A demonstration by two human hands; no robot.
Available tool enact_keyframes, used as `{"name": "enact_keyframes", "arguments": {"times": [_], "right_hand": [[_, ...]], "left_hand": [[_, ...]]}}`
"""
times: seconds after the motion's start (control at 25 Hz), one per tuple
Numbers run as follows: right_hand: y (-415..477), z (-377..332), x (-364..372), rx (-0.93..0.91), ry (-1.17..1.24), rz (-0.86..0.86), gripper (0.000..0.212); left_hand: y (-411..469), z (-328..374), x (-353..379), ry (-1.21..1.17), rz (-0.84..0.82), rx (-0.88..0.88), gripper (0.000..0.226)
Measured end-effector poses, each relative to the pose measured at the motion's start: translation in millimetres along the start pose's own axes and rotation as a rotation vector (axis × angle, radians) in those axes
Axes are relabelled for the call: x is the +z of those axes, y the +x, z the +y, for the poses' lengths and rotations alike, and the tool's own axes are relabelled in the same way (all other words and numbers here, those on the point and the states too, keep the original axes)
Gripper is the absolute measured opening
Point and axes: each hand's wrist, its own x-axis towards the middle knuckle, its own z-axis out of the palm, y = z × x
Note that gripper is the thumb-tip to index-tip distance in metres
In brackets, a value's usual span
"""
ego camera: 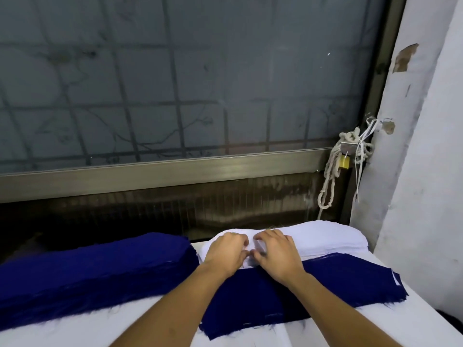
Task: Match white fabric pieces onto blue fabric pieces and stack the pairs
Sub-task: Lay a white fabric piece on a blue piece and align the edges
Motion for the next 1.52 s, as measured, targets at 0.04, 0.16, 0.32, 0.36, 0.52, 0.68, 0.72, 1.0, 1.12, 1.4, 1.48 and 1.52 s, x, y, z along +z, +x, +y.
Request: {"name": "enact_keyframes", "arguments": {"times": [0.04,0.16,0.32,0.36,0.52,0.68,0.72,1.0,1.12,1.4,1.48,1.52], "right_hand": [[2,0,3,-0.006,-0.003,0.004,0.040],[5,-6,9,-0.043,-0.045,0.062,0.034],[5,-11,4,-0.089,-0.143,0.086,0.023],[5,-12,2,-0.095,-0.185,0.067,0.024],[0,-9,-6,-0.061,-0.245,0.069,0.024],[-3,-7,-9,-0.054,-0.257,0.090,0.022],[-3,-7,-10,-0.059,-0.258,0.088,0.022],[-3,-8,-14,-0.069,-0.148,0.020,0.022],[-5,-1,-18,-0.105,-0.065,-0.034,0.033],[-8,-2,-14,-0.111,-0.050,0.030,0.026],[-8,-4,-15,-0.070,-0.094,0.077,0.019],[-7,-5,-17,-0.043,-0.124,0.084,0.015]], "left_hand": [[3,-1,-1,0.006,-0.012,-0.001,0.028],[5,-5,-5,-0.049,-0.011,0.002,0.022],[-1,-6,-15,-0.053,0.021,-0.012,0.013],[-3,-6,-17,-0.044,0.039,-0.008,0.009],[-11,-3,-22,-0.053,0.059,0.010,0.019],[-13,1,-26,-0.043,0.027,0.011,0.025],[-13,2,-27,-0.027,0.019,0.014,0.024],[0,1,-20,-0.055,-0.025,-0.040,0.022],[4,-6,-14,-0.083,0.043,-0.040,0.033],[-5,-4,-14,-0.235,0.217,0.035,0.008],[-6,-5,-18,-0.142,0.228,0.078,0.006],[-7,-6,-22,-0.090,0.250,0.099,0.007]]}}
